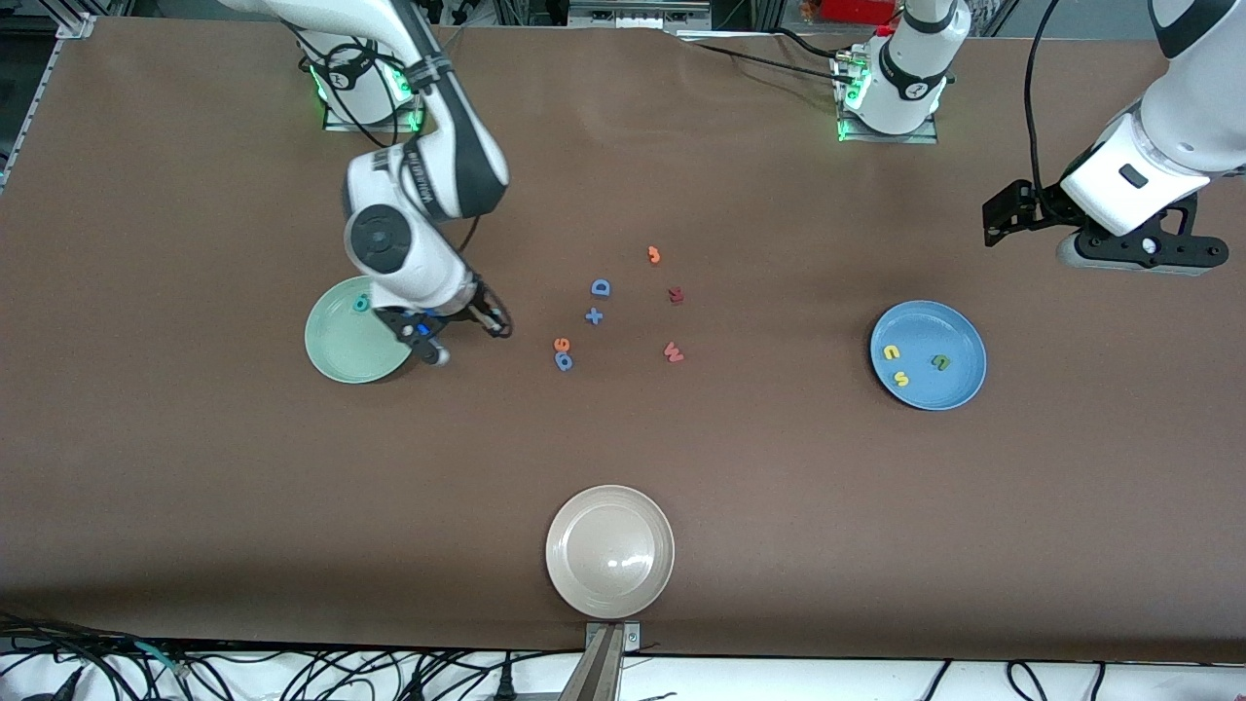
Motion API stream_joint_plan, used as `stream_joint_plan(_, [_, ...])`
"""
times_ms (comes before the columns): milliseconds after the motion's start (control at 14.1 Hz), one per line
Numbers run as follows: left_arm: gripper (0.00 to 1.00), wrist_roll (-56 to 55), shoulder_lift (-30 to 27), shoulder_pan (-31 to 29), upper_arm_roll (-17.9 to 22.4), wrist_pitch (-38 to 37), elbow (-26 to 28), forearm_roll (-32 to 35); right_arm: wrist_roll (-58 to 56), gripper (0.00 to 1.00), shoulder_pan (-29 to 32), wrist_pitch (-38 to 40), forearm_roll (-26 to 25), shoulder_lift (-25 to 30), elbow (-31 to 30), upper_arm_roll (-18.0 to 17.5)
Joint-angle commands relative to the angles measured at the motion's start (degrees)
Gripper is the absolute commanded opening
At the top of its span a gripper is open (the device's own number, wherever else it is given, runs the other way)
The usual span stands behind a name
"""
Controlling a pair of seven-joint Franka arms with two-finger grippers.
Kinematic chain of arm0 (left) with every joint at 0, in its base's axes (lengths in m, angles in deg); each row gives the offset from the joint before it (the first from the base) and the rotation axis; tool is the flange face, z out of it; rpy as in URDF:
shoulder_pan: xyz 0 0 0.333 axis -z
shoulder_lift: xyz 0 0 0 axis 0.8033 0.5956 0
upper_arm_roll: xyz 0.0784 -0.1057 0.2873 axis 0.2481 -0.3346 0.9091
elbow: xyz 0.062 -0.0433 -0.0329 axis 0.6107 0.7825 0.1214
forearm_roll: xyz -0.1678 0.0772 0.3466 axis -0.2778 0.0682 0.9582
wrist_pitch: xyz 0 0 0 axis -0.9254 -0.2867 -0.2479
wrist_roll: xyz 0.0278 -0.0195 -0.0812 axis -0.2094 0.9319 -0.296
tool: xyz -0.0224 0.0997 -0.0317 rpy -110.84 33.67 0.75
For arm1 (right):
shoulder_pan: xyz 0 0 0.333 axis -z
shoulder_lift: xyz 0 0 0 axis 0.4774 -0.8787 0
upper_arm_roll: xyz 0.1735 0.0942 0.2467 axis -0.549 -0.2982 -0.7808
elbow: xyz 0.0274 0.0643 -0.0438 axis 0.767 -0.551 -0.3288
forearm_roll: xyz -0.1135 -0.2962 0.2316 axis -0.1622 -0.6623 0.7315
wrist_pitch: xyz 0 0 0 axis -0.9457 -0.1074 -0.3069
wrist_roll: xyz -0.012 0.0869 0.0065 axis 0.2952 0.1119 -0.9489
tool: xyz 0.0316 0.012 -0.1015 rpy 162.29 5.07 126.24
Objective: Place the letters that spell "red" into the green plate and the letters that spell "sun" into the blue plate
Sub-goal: 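Carry the teal letter to the green plate with the right gripper, release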
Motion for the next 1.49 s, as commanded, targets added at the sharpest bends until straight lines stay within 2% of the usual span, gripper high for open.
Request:
stream_joint_plan(0, [1.0, -0.04, 1.56, 0.72, 0.35, -1.54, -2.29, -2.08, -10.57, 0.0, -0.52, 7.24, 0.68, 2.68, -0.8, 5.99])
stream_joint_plan(212, [1.0, -1.8, 1.99, 0.72, -1.14, -1.54, -2.73, -2.08, -26.11, 0.0, -0.52, 10.43, 0.68, 2.78, -2.54, 14.26])
stream_joint_plan(354, [1.0, -2.86, 2.0, 0.63, -1.85, -1.54, -2.73, -2.0, -32.03, 0.0, -0.52, 8.59, 0.68, 2.69, -5.35, 16.74])
stream_joint_plan(637, [1.0, -3.03, 1.91, 0.54, -1.85, -1.71, -2.73, -2.0, -33.37, 0.0, -0.6, -4.05, 1.2, 0.42, -10.72, 15.78])
stream_joint_plan(850, [1.0, -3.03, 1.91, 0.37, -1.85, -2.51, -2.73, -2.0, -33.37, 0.0, -0.6, -9.16, 5.32, -3.19, -11.78, 12.97])
stream_joint_plan(1062, [1.0, -3.03, 1.91, 0.45, -1.85, -2.59, -2.73, -2.0, -33.37, 0.0, -0.6, -10.31, 5.51, -4.86, -11.96, 12.7])
stream_joint_plan(1133, [1.0, -3.03, 1.91, 0.54, -1.85, -2.59, -2.82, -2.0, -33.37, 0.05, -0.6, -10.58, 5.51, -5.13, -11.96, 12.79])
stream_joint_plan(1274, [1.0, -3.03, 2.0, 0.45, -1.85, -2.68, -3.43, -2.0, -33.37, 0.6, -0.6, -10.49, 5.51, -5.13, -11.96, 12.7])
stream_joint_plan(1345, [1.0, -3.12, 2.0, 0.45, -1.85, -3.47, -3.61, -2.0, -33.37, 0.78, -0.6, -10.58, 5.51, -5.04, -11.96, 12.79])
stream_joint_plan(1416, [1.0, -3.04, 2.0, 0.37, -1.85, -3.73, -3.7, -2.0, -33.02, 0.85, -0.6, -10.49, 5.51, -4.78, -11.78, 12.79])
